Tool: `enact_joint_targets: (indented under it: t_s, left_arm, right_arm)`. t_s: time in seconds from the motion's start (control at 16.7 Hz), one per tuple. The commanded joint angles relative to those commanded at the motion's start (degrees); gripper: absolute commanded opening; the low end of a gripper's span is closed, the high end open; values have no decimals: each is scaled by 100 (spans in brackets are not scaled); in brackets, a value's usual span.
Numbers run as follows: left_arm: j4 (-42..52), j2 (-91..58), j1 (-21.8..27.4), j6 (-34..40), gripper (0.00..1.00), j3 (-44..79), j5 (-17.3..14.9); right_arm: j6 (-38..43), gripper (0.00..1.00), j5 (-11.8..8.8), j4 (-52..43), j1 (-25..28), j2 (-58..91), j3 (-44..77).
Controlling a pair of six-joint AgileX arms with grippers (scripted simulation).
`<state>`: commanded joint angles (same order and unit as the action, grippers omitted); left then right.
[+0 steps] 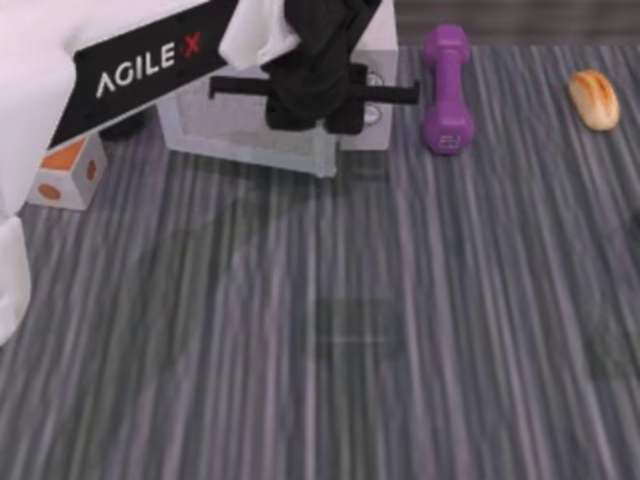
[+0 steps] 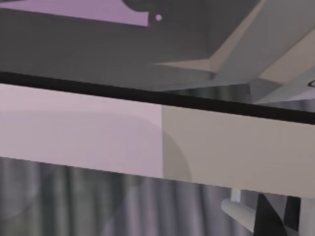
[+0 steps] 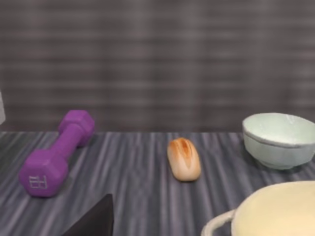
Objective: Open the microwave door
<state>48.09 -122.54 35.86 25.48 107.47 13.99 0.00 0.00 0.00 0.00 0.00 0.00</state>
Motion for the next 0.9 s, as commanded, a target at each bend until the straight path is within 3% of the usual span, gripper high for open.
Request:
enact_joint_targets:
  t_s: [0.9]
  left_arm:
    - [-192, 234, -33, -229, 0, -335, -98]
  right_arm:
    - [0, 100, 0, 0, 0, 0, 0]
